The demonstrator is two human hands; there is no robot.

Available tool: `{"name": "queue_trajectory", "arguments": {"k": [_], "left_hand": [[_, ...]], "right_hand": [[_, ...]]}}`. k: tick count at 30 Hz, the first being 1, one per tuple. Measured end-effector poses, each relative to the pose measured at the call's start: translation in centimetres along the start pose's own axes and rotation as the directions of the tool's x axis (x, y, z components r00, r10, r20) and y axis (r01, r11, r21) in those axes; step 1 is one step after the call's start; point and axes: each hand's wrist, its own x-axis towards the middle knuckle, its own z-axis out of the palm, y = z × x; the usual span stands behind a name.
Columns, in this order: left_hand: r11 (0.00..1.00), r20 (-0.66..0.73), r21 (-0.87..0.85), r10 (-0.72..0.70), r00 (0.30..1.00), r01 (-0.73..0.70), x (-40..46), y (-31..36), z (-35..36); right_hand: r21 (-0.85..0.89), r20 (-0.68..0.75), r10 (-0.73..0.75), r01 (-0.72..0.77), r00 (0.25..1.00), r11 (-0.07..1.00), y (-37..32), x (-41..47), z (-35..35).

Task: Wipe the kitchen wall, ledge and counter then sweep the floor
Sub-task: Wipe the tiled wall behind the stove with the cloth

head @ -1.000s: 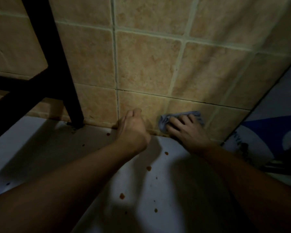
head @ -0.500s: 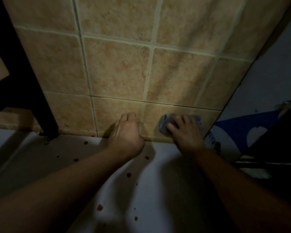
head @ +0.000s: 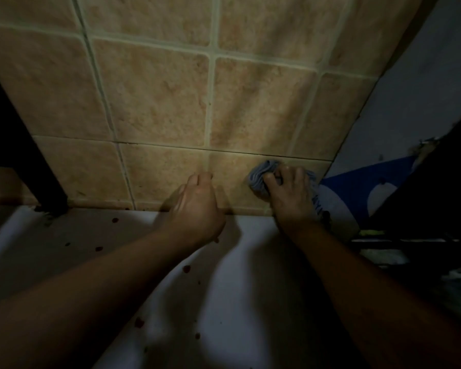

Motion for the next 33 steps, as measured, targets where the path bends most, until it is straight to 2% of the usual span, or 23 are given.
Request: {"name": "queue_trajectory", "arguments": {"k": [4, 9, 13, 16, 22, 26, 33], "left_hand": [[1.000, 0.011, 0.016, 0.001, 1.000, -0.001, -0.5, -0.8, 0.3], [0.999, 0.030, -0.009, -0.035, 0.999, 0.035, -0.9, -2.3, 0.0], [0.997, 0.036, 0.004, -0.075, 0.997, 0.075, -1.2, -3.7, -0.1], [0.996, 0.041, 0.026, -0.085, 0.995, 0.084, -1.7, -4.9, 0.0], [0.991, 0.050, 0.064, -0.124, 0.991, 0.121, -1.9, -7.4, -0.6], [0.986, 0.068, 0.070, -0.156, 0.985, 0.152, -1.9, -7.8, -0.3], [0.993, 0.074, 0.040, -0.110, 0.991, 0.107, -1.7, -6.1, 1.0]], "right_hand": [[-0.052, -0.026, -0.129, 0.128, 0.991, 0.990, 0.0, -2.9, 1.9], [-0.028, -0.082, -0.121, 0.119, 0.989, 0.992, 0.1, -3.0, 1.4], [-0.078, -0.113, -0.224, 0.217, 0.968, 0.973, 0.1, -3.2, 2.2], [-0.028, -0.139, -0.350, 0.350, 0.926, 0.936, -2.0, -3.1, 3.0], [0.093, 0.001, -0.477, 0.475, 0.879, 0.875, -7.8, -0.7, 3.5], [0.053, -0.029, -0.545, 0.546, 0.838, 0.836, -7.0, -0.8, 3.4], [-0.131, -0.043, -0.452, 0.443, 0.891, 0.887, -0.8, -3.7, 3.2]]}}
